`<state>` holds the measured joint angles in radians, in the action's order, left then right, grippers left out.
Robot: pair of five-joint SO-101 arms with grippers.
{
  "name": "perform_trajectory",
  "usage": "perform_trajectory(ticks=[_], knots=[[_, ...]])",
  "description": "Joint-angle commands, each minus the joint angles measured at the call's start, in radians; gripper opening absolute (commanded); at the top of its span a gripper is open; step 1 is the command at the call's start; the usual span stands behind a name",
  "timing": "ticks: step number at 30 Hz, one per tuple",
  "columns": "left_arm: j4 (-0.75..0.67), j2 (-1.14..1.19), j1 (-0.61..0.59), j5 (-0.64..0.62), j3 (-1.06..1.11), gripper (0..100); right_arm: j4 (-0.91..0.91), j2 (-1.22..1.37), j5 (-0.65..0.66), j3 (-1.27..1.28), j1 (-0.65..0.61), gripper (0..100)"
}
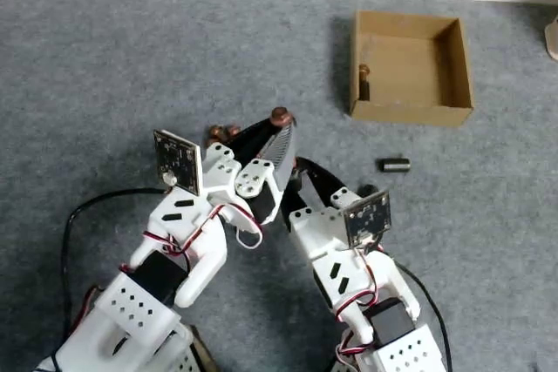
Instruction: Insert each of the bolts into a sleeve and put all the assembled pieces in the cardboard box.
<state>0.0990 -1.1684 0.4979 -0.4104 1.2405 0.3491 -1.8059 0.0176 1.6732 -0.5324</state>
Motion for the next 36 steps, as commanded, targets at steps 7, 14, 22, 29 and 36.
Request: perform_trajectory(ticks=[7,14,22,29,36], knots=[[0.041,-0.035,0.018,0.012,0.081,1,-0.030,-0.018,-0.012,0.156,-0.002,0.5],[0.071,-0.038,0.016,0.012,0.228,24,-0.027,-0.018,-0.012,0.156,-0.002,0.5],[0.167,-0.038,0.016,0.006,0.288,53,-0.024,-0.016,-0.120,0.156,0.110,0.5],[0.517,-0.038,0.016,0.006,0.122,54,-0.024,-0.007,-0.118,0.156,0.200,0.5],[0.681,-0.038,-0.107,0.006,0.094,54,0.027,-0.005,-0.117,0.107,0.283,0.5]])
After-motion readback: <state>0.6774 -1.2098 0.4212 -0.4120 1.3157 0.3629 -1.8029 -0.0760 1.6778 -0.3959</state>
